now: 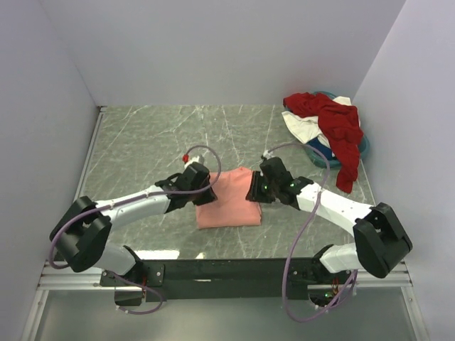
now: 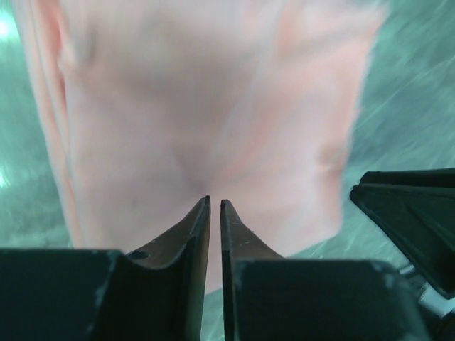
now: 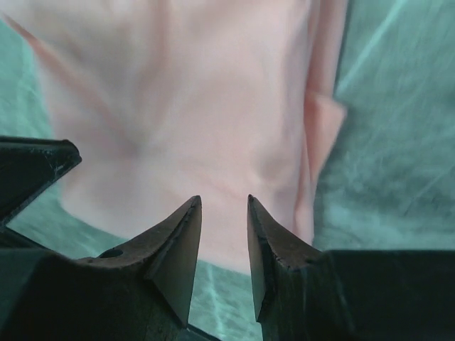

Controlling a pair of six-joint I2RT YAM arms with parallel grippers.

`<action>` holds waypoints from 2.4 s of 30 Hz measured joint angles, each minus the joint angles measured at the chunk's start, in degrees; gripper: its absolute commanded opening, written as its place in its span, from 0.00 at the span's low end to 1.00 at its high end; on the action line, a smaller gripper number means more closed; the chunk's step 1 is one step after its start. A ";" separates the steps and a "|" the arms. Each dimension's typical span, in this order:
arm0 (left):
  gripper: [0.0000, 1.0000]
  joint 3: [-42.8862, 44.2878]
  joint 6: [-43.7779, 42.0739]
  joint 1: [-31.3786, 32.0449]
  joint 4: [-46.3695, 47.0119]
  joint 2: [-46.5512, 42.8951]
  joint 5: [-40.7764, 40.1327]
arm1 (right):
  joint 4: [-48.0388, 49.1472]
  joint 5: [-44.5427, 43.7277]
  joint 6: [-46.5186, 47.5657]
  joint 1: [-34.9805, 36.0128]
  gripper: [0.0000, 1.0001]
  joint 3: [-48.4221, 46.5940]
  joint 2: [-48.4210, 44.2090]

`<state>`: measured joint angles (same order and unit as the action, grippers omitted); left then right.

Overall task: Fold and stack the t-shirts
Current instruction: Fold the tshirt

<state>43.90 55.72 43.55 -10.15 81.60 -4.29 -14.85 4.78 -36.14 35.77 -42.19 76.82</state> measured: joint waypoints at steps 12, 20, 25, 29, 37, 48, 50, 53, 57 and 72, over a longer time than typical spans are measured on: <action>0.26 14.69 -8.85 -12.50 -6.54 3.54 -6.25 | -0.68 -1.16 2.82 -12.07 0.40 -15.80 9.44; 0.28 15.06 -11.58 -13.75 -8.04 8.28 -5.88 | -1.07 -0.22 3.04 -12.50 0.40 -19.39 16.72; 0.29 15.06 -11.76 -13.81 -7.78 9.99 -5.11 | -1.05 0.28 3.04 -12.35 0.40 -20.28 19.04; 0.30 15.08 -11.78 -13.90 -7.10 11.15 -4.46 | -1.01 0.50 3.04 -12.17 0.40 -20.63 20.90; 0.29 15.17 -11.76 -14.25 -6.16 13.18 -3.50 | -0.85 0.70 3.02 -11.15 0.39 -21.55 23.65; 0.34 15.17 -11.74 -14.86 -4.00 13.16 -2.32 | -0.55 0.72 2.99 -10.40 0.39 -21.68 24.48; 0.33 15.17 -11.76 -15.02 -3.82 13.16 -1.92 | -0.42 0.76 2.99 -10.40 0.39 -21.68 24.70; 0.32 15.17 -11.72 -15.34 -3.52 13.16 -1.22 | -0.37 0.79 2.97 -10.38 0.38 -21.77 24.92; 0.27 15.17 -11.63 -15.58 -2.75 13.27 -0.68 | -0.15 0.81 2.97 -10.38 0.33 -22.05 25.00; 0.01 15.04 -11.54 -16.74 -2.38 14.43 -0.52 | -0.22 -0.59 2.82 -10.38 0.00 -22.32 25.00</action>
<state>58.94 44.18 26.81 -12.53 96.03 -4.82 -15.07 4.19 -33.32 25.39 -64.51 101.82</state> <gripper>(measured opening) 0.015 0.010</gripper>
